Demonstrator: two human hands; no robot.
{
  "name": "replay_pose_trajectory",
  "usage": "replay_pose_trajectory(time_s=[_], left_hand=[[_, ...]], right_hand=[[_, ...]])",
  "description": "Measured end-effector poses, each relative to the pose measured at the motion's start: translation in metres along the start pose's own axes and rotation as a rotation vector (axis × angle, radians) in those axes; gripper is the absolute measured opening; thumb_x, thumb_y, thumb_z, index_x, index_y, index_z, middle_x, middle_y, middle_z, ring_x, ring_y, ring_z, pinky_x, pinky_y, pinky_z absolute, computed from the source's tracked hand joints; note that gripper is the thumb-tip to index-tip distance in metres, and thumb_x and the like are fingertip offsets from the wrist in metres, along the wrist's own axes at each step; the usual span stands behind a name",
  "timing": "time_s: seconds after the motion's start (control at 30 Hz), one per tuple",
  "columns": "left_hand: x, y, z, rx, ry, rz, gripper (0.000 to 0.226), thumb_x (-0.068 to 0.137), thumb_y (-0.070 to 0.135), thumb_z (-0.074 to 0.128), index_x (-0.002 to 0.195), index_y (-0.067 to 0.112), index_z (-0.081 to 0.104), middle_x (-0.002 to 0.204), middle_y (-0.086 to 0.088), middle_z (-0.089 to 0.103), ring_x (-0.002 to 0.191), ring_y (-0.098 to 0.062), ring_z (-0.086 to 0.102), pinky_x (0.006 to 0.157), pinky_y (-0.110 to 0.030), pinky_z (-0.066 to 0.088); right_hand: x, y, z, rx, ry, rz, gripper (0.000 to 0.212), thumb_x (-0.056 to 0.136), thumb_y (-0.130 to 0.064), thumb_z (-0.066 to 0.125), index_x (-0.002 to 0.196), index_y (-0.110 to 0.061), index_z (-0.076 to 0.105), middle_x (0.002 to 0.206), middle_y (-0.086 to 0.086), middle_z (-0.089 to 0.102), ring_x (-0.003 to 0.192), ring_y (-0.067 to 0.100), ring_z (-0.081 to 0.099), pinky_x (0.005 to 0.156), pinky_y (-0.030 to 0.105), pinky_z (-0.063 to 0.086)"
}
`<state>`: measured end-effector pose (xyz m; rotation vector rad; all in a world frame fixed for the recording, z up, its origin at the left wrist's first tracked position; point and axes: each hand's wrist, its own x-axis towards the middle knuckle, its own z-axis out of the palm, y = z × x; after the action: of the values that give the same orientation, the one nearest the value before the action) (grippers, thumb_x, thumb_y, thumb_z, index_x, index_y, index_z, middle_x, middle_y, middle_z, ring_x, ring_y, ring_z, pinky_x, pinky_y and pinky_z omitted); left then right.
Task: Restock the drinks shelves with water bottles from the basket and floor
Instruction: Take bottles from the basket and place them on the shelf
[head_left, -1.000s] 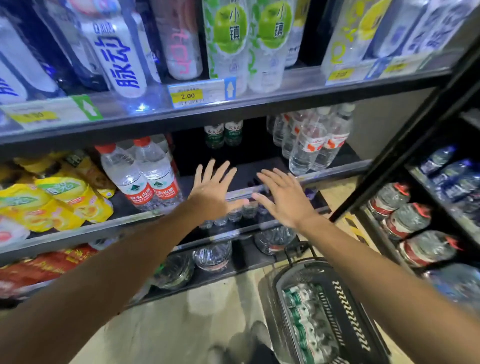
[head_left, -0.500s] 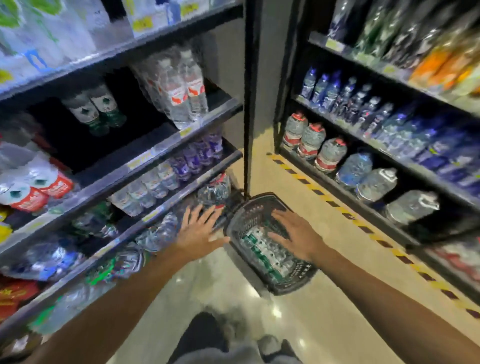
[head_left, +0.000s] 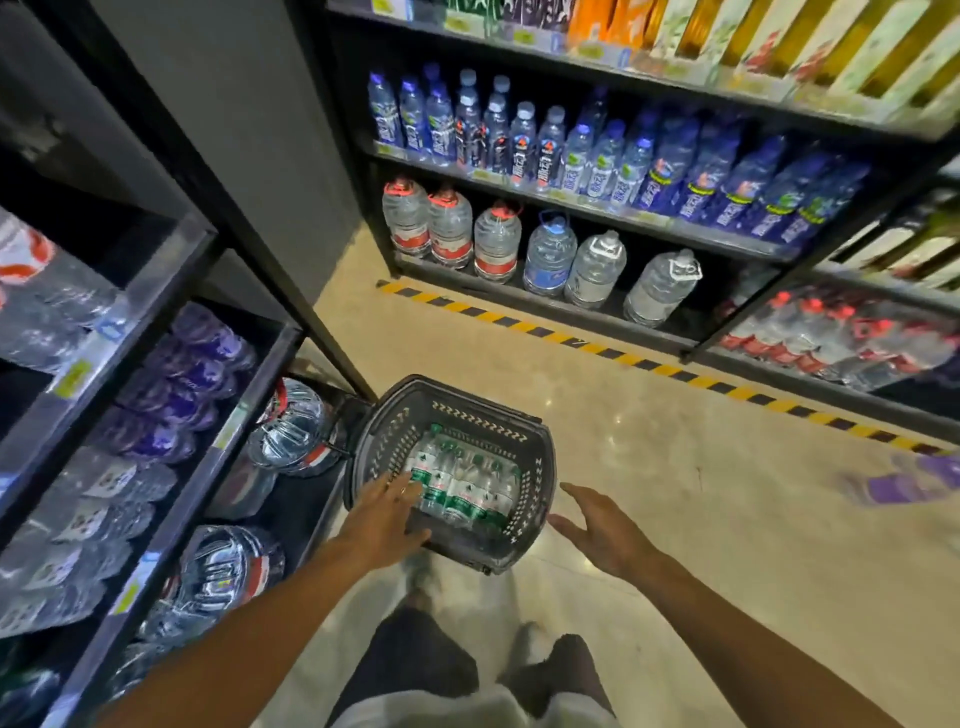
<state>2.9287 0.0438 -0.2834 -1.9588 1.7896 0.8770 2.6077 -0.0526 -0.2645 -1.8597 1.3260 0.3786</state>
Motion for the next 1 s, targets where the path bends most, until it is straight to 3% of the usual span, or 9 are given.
replay_pose_trajectory(time_s=[0.1, 0.2, 0.3, 0.37, 0.5, 0.6, 0.77, 0.87, 1.0], left_hand=[[0.048, -0.03, 0.0, 0.038, -0.036, 0.075, 0.079, 0.094, 0.061, 0.053, 0.157, 0.02, 0.03, 0.165, -0.007, 0.027, 0.152, -0.033, 0.025, 0.123, -0.045, 0.025], [0.107, -0.064, 0.015, 0.073, -0.113, 0.091, 0.08, 0.096, 0.06, 0.05, 0.161, 0.022, 0.02, 0.168, -0.005, 0.019, 0.156, -0.032, 0.015, 0.125, -0.043, 0.017], [0.17, -0.096, 0.044, 0.121, -0.19, 0.059, 0.08, 0.099, 0.061, 0.042, 0.162, 0.023, 0.012, 0.169, -0.003, 0.014, 0.156, -0.03, 0.011, 0.127, -0.041, 0.012], [0.217, -0.115, 0.076, 0.099, -0.163, 0.031, 0.078, 0.099, 0.059, 0.041, 0.162, 0.02, 0.015, 0.168, -0.004, 0.019, 0.154, -0.029, 0.016, 0.126, -0.038, 0.014], [0.294, -0.142, 0.162, -0.029, -0.202, -0.026, 0.078, 0.101, 0.056, 0.044, 0.162, 0.019, 0.014, 0.168, -0.003, 0.018, 0.155, -0.025, 0.016, 0.127, -0.036, 0.012], [0.352, -0.154, 0.227, -0.169, -0.24, -0.054, 0.075, 0.1, 0.048, 0.054, 0.16, 0.016, 0.022, 0.165, -0.007, 0.026, 0.151, -0.025, 0.026, 0.123, -0.035, 0.022], [0.441, -0.166, 0.307, -0.558, -0.167, -0.145, 0.072, 0.093, 0.022, 0.07, 0.155, 0.018, 0.033, 0.154, -0.005, 0.043, 0.143, -0.023, 0.042, 0.117, -0.045, 0.039], [0.477, -0.17, 0.343, -0.78, -0.051, -0.233, 0.062, 0.091, 0.009, 0.073, 0.145, 0.013, 0.044, 0.143, -0.008, 0.054, 0.133, -0.022, 0.052, 0.111, -0.048, 0.046], [0.492, -0.171, 0.366, -0.828, -0.014, -0.349, 0.054, 0.087, 0.007, 0.077, 0.136, 0.01, 0.054, 0.135, -0.01, 0.063, 0.128, -0.028, 0.059, 0.105, -0.052, 0.05]], right_hand=[[0.034, -0.011, 0.018, 0.083, -0.034, 0.11, 0.065, 0.102, -0.053, 0.051, 0.156, -0.019, 0.038, 0.158, 0.005, 0.044, 0.144, 0.025, 0.042, 0.116, 0.033, 0.033], [0.087, -0.019, 0.048, 0.178, -0.061, 0.19, 0.059, 0.102, -0.047, 0.053, 0.154, -0.021, 0.041, 0.156, 0.003, 0.048, 0.14, 0.02, 0.048, 0.111, 0.029, 0.036], [0.144, -0.012, 0.095, 0.313, -0.115, 0.251, 0.043, 0.102, -0.033, 0.059, 0.143, -0.024, 0.052, 0.147, 0.006, 0.057, 0.115, 0.002, 0.061, 0.096, 0.016, 0.045], [0.187, 0.007, 0.136, 0.354, -0.176, 0.334, 0.038, 0.101, -0.029, 0.062, 0.138, -0.022, 0.056, 0.141, 0.008, 0.06, 0.11, 0.003, 0.063, 0.094, 0.013, 0.047], [0.275, 0.057, 0.229, 0.257, -0.2, 0.307, 0.051, 0.101, -0.03, 0.061, 0.148, -0.019, 0.045, 0.142, 0.008, 0.057, 0.129, 0.024, 0.058, 0.107, 0.027, 0.042], [0.333, 0.084, 0.288, 0.148, -0.29, 0.239, 0.057, 0.105, -0.035, 0.051, 0.156, -0.016, 0.033, 0.156, 0.005, 0.044, 0.143, 0.018, 0.044, 0.117, 0.025, 0.029], [0.404, 0.119, 0.357, 0.331, -0.265, 0.224, 0.048, 0.102, -0.034, 0.056, 0.148, -0.028, 0.043, 0.142, -0.001, 0.058, 0.113, 0.004, 0.061, 0.097, 0.022, 0.051], [0.427, 0.14, 0.387, 0.371, -0.235, 0.246, 0.052, 0.101, -0.032, 0.058, 0.15, -0.026, 0.041, 0.148, -0.003, 0.054, 0.132, 0.012, 0.054, 0.109, 0.026, 0.043], [0.443, 0.153, 0.398, 0.451, -0.179, 0.261, 0.049, 0.101, -0.026, 0.059, 0.148, -0.02, 0.046, 0.148, -0.001, 0.055, 0.135, 0.015, 0.053, 0.112, 0.031, 0.043]])
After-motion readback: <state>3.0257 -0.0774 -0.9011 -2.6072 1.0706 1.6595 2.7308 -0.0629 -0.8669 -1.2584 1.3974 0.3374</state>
